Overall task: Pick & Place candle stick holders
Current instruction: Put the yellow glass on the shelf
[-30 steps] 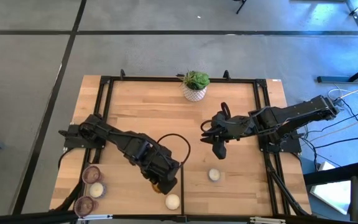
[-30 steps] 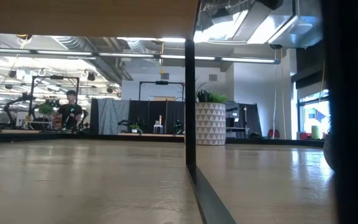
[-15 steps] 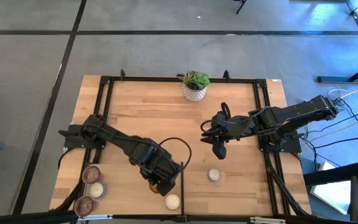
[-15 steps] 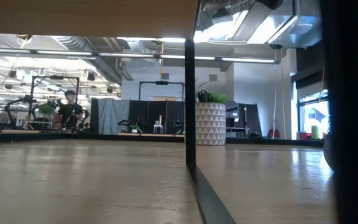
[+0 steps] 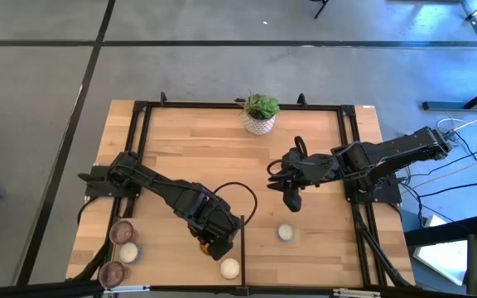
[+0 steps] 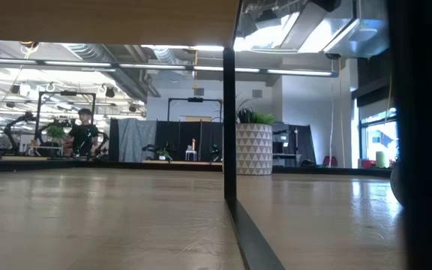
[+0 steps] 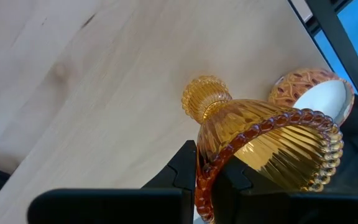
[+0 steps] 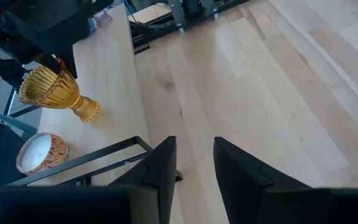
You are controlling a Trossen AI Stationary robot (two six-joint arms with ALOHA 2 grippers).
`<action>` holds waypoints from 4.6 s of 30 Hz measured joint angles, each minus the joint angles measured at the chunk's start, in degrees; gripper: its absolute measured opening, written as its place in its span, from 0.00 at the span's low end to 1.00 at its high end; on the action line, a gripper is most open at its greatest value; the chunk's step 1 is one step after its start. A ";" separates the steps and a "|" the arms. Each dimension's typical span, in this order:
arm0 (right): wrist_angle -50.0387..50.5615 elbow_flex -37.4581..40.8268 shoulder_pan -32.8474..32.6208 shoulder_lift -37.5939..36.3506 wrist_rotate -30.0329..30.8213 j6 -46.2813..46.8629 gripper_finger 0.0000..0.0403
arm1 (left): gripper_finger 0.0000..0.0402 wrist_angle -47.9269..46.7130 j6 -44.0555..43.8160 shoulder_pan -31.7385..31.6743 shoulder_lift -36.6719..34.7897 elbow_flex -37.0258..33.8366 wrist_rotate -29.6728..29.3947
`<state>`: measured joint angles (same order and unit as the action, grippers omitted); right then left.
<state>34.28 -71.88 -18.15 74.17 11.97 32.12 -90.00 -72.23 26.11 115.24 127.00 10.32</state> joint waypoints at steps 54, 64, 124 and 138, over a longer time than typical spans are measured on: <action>0.74 -0.02 0.00 0.00 -0.11 -1.49 0.27 | 0.17 2.73 3.10 0.09 -0.04 0.00 1.19; 0.72 -0.02 0.00 0.00 0.02 -1.49 0.27 | 0.20 0.54 4.39 0.04 -0.04 0.00 1.17; 1.32 0.00 0.02 0.00 -0.13 -1.09 0.27 | 0.00 0.19 -2.93 7.96 -6.08 -1.94 -1.90; 1.14 -0.02 0.11 0.00 -0.11 -1.10 0.27 | 0.00 6.58 -1.69 9.27 -5.94 -15.23 -10.18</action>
<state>35.42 -71.90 -18.04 74.17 11.86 31.03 -83.42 -73.91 35.38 109.30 111.77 0.13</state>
